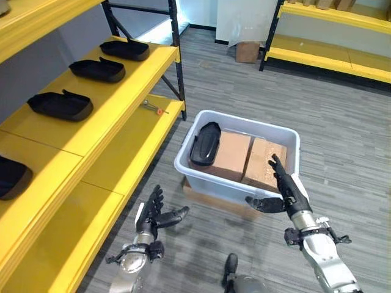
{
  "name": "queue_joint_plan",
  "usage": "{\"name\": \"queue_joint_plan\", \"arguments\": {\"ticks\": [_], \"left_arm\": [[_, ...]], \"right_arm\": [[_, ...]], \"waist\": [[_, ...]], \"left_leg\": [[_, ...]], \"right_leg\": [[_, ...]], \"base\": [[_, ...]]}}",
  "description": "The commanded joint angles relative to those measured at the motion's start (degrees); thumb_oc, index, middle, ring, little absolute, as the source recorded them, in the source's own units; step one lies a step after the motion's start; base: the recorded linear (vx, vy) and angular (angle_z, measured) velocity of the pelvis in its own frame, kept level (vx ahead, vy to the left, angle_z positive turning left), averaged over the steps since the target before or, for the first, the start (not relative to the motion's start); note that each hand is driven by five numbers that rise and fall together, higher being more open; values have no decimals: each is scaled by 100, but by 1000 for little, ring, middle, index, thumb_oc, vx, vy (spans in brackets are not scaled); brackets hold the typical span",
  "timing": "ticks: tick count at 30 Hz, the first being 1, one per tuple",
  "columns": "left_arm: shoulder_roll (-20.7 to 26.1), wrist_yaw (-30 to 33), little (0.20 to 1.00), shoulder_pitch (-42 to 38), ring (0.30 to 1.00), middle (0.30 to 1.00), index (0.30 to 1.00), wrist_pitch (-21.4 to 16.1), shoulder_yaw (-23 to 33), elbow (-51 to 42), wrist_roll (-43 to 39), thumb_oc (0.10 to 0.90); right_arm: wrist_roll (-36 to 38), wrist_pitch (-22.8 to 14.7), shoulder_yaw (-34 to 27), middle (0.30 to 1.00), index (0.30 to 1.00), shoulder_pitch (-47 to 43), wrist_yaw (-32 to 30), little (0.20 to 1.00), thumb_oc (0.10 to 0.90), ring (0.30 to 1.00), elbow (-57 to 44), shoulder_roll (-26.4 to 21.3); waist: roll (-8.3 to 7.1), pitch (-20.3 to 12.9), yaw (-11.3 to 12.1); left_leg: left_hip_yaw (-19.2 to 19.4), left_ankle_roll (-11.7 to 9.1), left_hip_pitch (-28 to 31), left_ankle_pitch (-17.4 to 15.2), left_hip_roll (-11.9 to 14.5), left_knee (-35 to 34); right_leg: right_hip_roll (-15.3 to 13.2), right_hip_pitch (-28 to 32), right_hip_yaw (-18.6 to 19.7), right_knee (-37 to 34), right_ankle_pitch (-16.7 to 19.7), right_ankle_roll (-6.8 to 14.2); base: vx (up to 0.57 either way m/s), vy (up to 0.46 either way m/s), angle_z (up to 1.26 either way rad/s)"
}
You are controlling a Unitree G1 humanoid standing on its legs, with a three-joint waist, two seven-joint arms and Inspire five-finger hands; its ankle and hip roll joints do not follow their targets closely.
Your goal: Move parts from the plastic box to the shelf.
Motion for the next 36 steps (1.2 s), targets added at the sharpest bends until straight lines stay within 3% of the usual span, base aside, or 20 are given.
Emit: {"name": "queue_joint_plan", "arguments": {"ticks": [1, 3, 4, 5, 8, 9, 10, 12, 15, 16, 17, 18, 20, 27, 28, 29, 30, 32, 33, 36], "left_arm": [[312, -120, 1000, -222, 1000, 1000, 1000, -565, 13, -741, -195, 900], [411, -203, 1000, -130, 1000, 1000, 1000, -510, 54, -834, -233, 900], [412, -203, 1000, -130, 1000, 1000, 1000, -510, 55, -834, -233, 900], [428, -171, 1000, -75, 1000, 1000, 1000, -511, 78, -858, -254, 900], [427, -119, 1000, -57, 1000, 1000, 1000, -477, 131, -819, -180, 900], [425, -119, 1000, -57, 1000, 1000, 1000, -477, 130, -819, -180, 900], [382, -91, 1000, -39, 1000, 1000, 1000, -497, 179, -791, -158, 900], [324, -166, 1000, 0, 1000, 1000, 1000, -516, 184, -736, -207, 900], [337, -232, 1000, -30, 1000, 1000, 1000, -531, 123, -721, -202, 900], [424, -277, 1000, -49, 1000, 1000, 1000, -533, 117, -739, -193, 900], [426, -277, 1000, -49, 1000, 1000, 1000, -533, 117, -739, -193, 900], [540, -304, 1000, -89, 1000, 1000, 1000, -540, 108, -759, -123, 900], [635, -255, 1000, -111, 1000, 1000, 1000, -540, 127, -777, -79, 900], [794, -66, 1000, -253, 1000, 1000, 1000, -526, 229, -797, 68, 900], [801, -41, 1000, -319, 1000, 1000, 1000, -513, 259, -821, 139, 900], [800, -41, 1000, -319, 1000, 1000, 1000, -512, 261, -822, 139, 900], [763, -47, 1000, -273, 1000, 1000, 1000, -470, 272, -835, 204, 900], [748, -72, 1000, -267, 1000, 1000, 1000, -456, 283, -805, 228, 900], [728, -82, 1000, -267, 1000, 1000, 1000, -453, 285, -782, 222, 900], [626, -127, 1000, -199, 1000, 1000, 1000, -449, 314, -753, 191, 900]], "right_arm": [[243, -658, -334, 1000, 1000, -235, -63, 1000, 900, 1000, -806, -173], [271, -658, -441, 1000, 1000, -172, -123, 1000, 900, 1000, -780, -211], [271, -658, -441, 1000, 1000, -172, -123, 1000, 900, 1000, -780, -209], [267, -679, -477, 1000, 1000, -163, -184, 1000, 900, 1000, -741, -180], [249, -660, -461, 1000, 1000, -154, -232, 1000, 900, 1000, -663, -164], [249, -660, -461, 1000, 1000, -154, -233, 1000, 900, 1000, -663, -166], [243, -665, -484, 1000, 1000, -162, -259, 1000, 900, 1000, -644, -200], [258, -631, -494, 1000, 1000, -86, -168, 1000, 900, 1000, -634, -181], [231, -603, -552, 1000, 1000, -19, -152, 1000, 900, 1000, -604, -103], [210, -567, -615, 1000, 1000, 76, -105, 1000, 900, 1000, -656, -32], [210, -566, -616, 1000, 1000, 77, -105, 1000, 900, 1000, -657, -30], [115, -506, -635, 1000, 1000, 129, -62, 1000, 900, 1000, -671, 24], [58, -482, -617, 1000, 1000, 87, -87, 1000, 900, 1000, -630, 85], [-79, -421, -413, 1000, 1000, -94, -68, 1000, 900, 1000, -518, 256], [-116, -372, -295, 1000, 1000, -163, -14, 1000, 900, 1000, -489, 298], [-116, -372, -294, 1000, 1000, -166, -15, 1000, 900, 1000, -489, 298], [-164, -354, -192, 1000, 1000, -178, 63, 1000, 900, 1000, -463, 311], [-184, -351, -181, 1000, 1000, -183, 87, 1000, 900, 1000, -457, 302], [-181, -351, -199, 1000, 1000, -176, 102, 1000, 900, 1000, -459, 281], [-176, -371, -190, 1000, 1000, -228, 81, 1000, 900, 1000, -447, 212]], "waist": [[-257, 162, 60], [-467, 256, 179], [-474, 253, 178], [-531, 253, 229], [-381, 185, 324], [-379, 191, 331], [-240, 130, 420], [-109, 1, 380], [-55, -90, 356], [-136, -99, 335], [-142, -96, 340], [-231, -82, 313], [-296, -81, 325], [-446, -47, 367], [-436, 48, 387], [-442, 59, 394], [-382, 217, 384], [-368, 227, 365], [-358, 275, 293], [-359, 324, 226]], "left_leg": [[-117, 115, -181, 1005, -628, 440], [-11, 317, -601, 647, -220, -187], [-8, 319, -599, 656, -228, -200], [12, 313, -629, 601, 254, -1224], [-124, -25, -639, 1834, 998, -2871], [-112, -28, -611, 1852, 1003, -2905], [-464, -244, -713, 2171, 1212, -3289], [-287, -307, -468, 1914, 1245, -3327], [-256, -278, -338, 1811, 1029, -3320], [-110, -167, -244, 1602, 774, -3152], [-104, -165, -240, 1599, 769, -3149], [39, -4, -279, 1297, 509, -2863], [149, 143, -281, 1109, 274, -2737], [480, 517, -112, 778, -197, -2722], [630, 694, 164, 650, -362, -2819], [640, 698, 180, 652, -370, -2830], [742, 821, 597, 584, -485, -3064], [778, 822, 695, 592, -492, -3163], [815, 805, 785, 565, -500, -3217], [899, 659, 1012, 447, -485, -3320]], "right_leg": [[-205, 73, 188, 153, 31, 391], [-282, 299, 321, 71, -47, 515], [-290, 296, 322, 70, -46, 516], [-354, 372, 426, 84, -128, 647], [-360, 505, 648, 48, -262, 750], [-355, 511, 654, 48, -263, 748], [-467, 627, 829, 58, -341, 867], [-543, 747, 865, 98, -428, 922], [-718, 814, 924, 94, -329, 1004], [-1001, 922, 1003, 82, -167, 1123], [-1007, 924, 1008, 81, -167, 1126], [-1302, 948, 1078, 100, 80, 1250], [-1494, 836, 1159, 161, 295, 1333], [-1897, 459, 1152, 615, 903, 1456], [-2076, 234, 937, 1188, 1211, 1430], [-2084, 228, 954, 1206, 1204, 1434], [-1981, -45, 750, 1876, 1066, 1356], [-1858, -202, 750, 1859, 1014, 1334], [-1628, -383, 766, 1696, 860, 1288], [-1457, -533, 250, 517, 1045, 1374]], "base": [[73, -39, -55], [194, 13, -21], [303, 148, 3], [224, 227, -11], [231, 262, -12], [281, 408, -27], [191, 289, -43], [274, 429, -67], [207, 334, -66], [225, 382, -27], [223, 490, -2], [84, 242, 16], [100, 367, 8], [63, 261, -22], [105, 331, -33], [172, 480, -62], [131, 273, -43], [106, 162, -46], [129, 6, -31], [192, -78, -21]]}}
